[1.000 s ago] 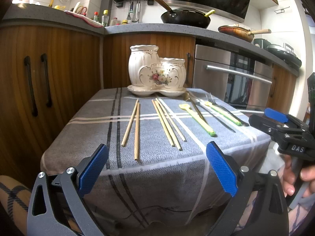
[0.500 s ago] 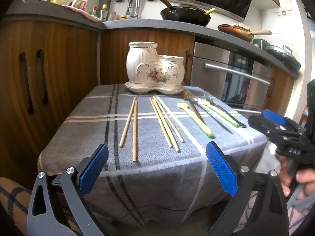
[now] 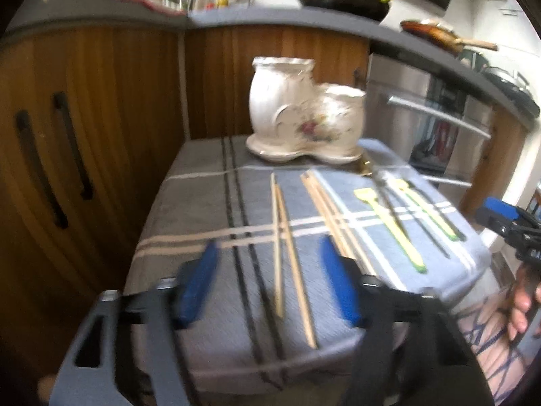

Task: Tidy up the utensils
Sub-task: 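Grasp a wooden chopstick with the left tool while the right tool grasps the silver fork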

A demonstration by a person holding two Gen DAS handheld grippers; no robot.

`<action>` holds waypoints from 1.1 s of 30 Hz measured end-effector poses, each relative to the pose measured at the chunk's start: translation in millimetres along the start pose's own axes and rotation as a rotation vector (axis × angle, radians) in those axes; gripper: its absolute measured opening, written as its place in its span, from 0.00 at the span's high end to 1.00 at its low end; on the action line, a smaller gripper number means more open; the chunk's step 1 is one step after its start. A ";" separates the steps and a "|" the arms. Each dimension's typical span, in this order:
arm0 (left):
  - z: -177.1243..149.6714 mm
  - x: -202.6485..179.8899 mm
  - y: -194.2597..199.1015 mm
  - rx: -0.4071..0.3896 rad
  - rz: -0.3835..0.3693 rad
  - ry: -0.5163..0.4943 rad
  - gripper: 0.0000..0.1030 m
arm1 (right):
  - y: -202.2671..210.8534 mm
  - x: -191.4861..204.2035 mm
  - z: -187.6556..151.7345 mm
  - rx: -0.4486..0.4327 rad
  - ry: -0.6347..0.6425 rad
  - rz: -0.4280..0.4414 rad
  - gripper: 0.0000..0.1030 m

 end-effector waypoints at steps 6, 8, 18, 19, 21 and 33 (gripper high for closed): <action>8.1 3.0 -38.9 0.162 -0.071 -0.036 0.63 | -34.1 -17.0 10.4 0.119 0.064 -0.030 0.48; 8.3 0.0 -47.4 0.199 -0.096 -0.048 0.63 | -45.5 -21.6 12.6 0.153 0.087 -0.038 0.53; 7.5 -1.1 -72.3 0.290 -0.103 -0.091 0.71 | -79.4 -27.4 8.2 0.271 0.119 -0.028 0.66; 7.8 -0.8 -74.6 0.294 -0.098 -0.094 0.75 | -81.9 -28.4 6.6 0.280 0.116 -0.028 0.67; 8.8 1.9 -80.6 0.307 -0.086 -0.113 0.77 | -87.0 -31.5 3.4 0.300 0.114 -0.031 0.68; 5.3 2.6 -94.0 0.352 -0.077 -0.174 0.81 | -105.8 -29.2 -1.8 0.367 0.137 -0.018 0.72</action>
Point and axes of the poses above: each gripper's, at about its wrist camera, not at the fingertips, and y roughly against the way its jaws point, x to its left, z to its top, the point moved 8 cm from there along -y, roughly the way its jaws point, and after that the axes turned 9 degrees about -x, right-handed, at the moved point
